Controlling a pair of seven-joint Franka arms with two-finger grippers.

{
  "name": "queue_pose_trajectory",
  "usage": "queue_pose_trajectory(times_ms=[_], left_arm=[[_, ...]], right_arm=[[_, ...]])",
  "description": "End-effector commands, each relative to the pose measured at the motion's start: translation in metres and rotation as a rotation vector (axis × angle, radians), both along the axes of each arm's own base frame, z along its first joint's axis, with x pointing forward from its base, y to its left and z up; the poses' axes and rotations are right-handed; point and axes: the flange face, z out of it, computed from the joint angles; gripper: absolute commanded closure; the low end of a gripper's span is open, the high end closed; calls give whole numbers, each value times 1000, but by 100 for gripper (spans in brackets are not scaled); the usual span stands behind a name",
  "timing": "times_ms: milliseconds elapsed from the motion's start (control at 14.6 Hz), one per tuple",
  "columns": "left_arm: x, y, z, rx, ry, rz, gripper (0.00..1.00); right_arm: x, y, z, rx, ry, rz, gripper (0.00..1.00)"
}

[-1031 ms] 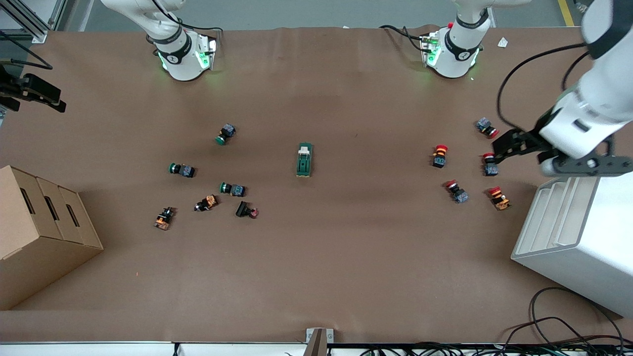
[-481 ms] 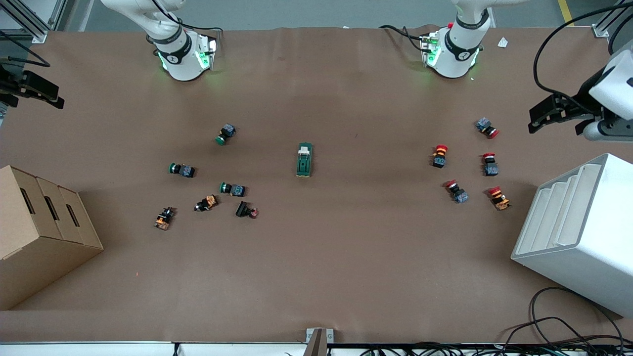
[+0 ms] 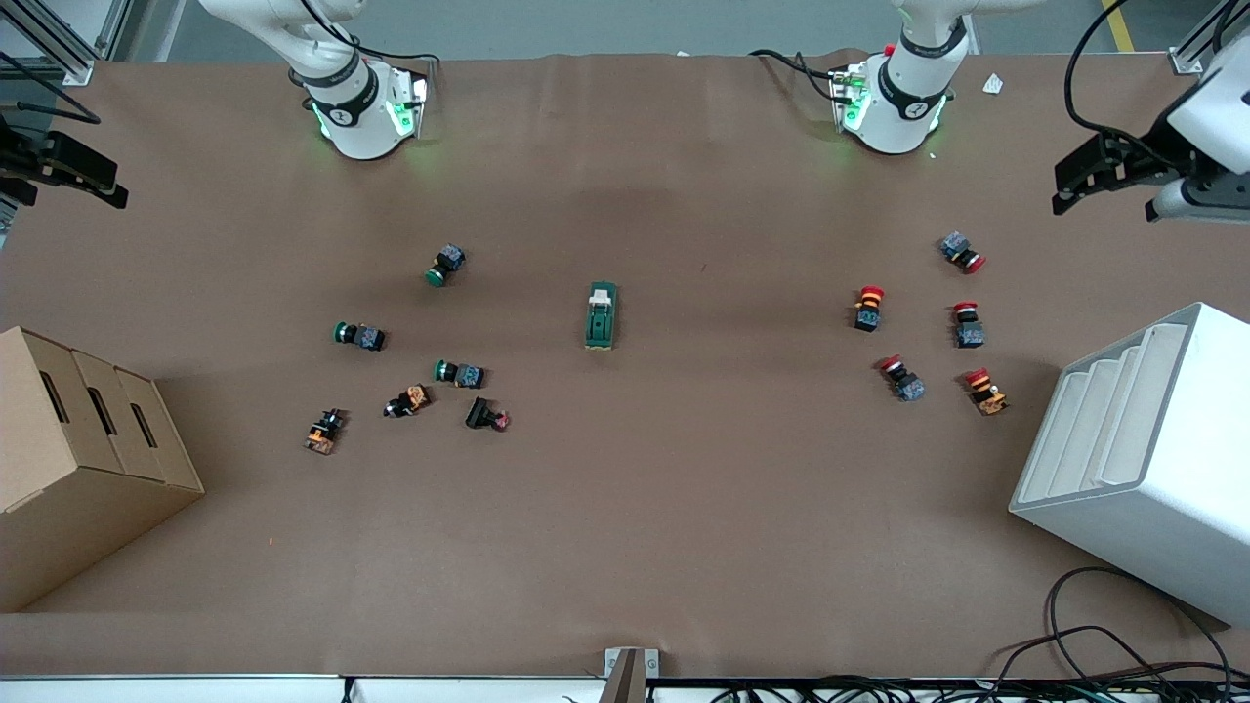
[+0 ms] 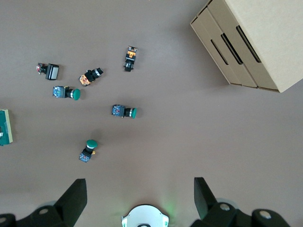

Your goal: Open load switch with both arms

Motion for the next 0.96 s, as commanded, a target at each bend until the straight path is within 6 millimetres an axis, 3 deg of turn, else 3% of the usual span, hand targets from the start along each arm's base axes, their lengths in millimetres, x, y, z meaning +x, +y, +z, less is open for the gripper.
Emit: queue_pose_trajectory(times_ms=[0, 344, 893], left_arm=[[-11, -3, 4, -20, 2, -17, 0], [-16, -8, 7, -59, -1, -7, 0], [-5, -4, 10, -61, -10, -12, 0]], right_arm=[[-8, 2, 1, 3, -27, 11, 0], [-6, 0, 2, 24, -48, 4, 0], [-6, 5, 3, 28, -51, 23, 0]])
